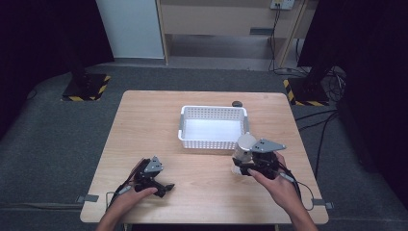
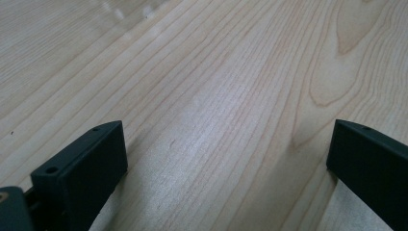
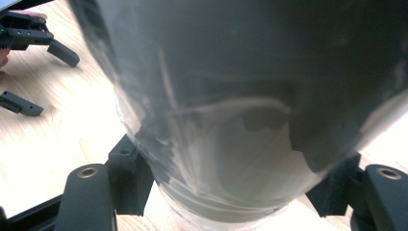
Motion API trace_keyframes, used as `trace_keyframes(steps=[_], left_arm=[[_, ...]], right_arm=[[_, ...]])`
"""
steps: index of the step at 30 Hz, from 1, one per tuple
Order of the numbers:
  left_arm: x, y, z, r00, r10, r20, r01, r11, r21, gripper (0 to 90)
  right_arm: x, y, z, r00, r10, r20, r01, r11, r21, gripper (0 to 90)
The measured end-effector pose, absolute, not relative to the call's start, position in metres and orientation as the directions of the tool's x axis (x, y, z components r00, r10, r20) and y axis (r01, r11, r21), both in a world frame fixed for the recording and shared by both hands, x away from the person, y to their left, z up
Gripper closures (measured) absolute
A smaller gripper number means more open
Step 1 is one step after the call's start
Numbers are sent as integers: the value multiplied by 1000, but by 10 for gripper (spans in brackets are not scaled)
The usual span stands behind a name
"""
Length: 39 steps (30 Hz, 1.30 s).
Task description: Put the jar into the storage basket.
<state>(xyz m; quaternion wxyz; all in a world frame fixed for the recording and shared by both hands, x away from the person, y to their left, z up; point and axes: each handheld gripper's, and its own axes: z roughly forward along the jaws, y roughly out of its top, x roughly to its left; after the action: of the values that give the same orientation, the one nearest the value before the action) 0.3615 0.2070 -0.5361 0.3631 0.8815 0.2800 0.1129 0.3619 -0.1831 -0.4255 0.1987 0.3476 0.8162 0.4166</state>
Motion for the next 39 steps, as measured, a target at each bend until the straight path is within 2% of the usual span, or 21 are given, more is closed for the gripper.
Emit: trace_keyframes(steps=[11, 25, 39], left_arm=[[362, 207, -536, 818, 575, -4, 411, -580, 703, 0], [362, 207, -536, 818, 575, -4, 411, -581, 703, 0], [362, 207, -536, 818, 575, -4, 411, -581, 703, 0]], right_arm=[[376, -172, -406, -689, 724, -36, 393, 415, 820, 308], [414, -159, -367, -687, 725, -44, 370, 402, 838, 308], [462, -149, -359, -659, 750, -56, 381, 398, 835, 308]])
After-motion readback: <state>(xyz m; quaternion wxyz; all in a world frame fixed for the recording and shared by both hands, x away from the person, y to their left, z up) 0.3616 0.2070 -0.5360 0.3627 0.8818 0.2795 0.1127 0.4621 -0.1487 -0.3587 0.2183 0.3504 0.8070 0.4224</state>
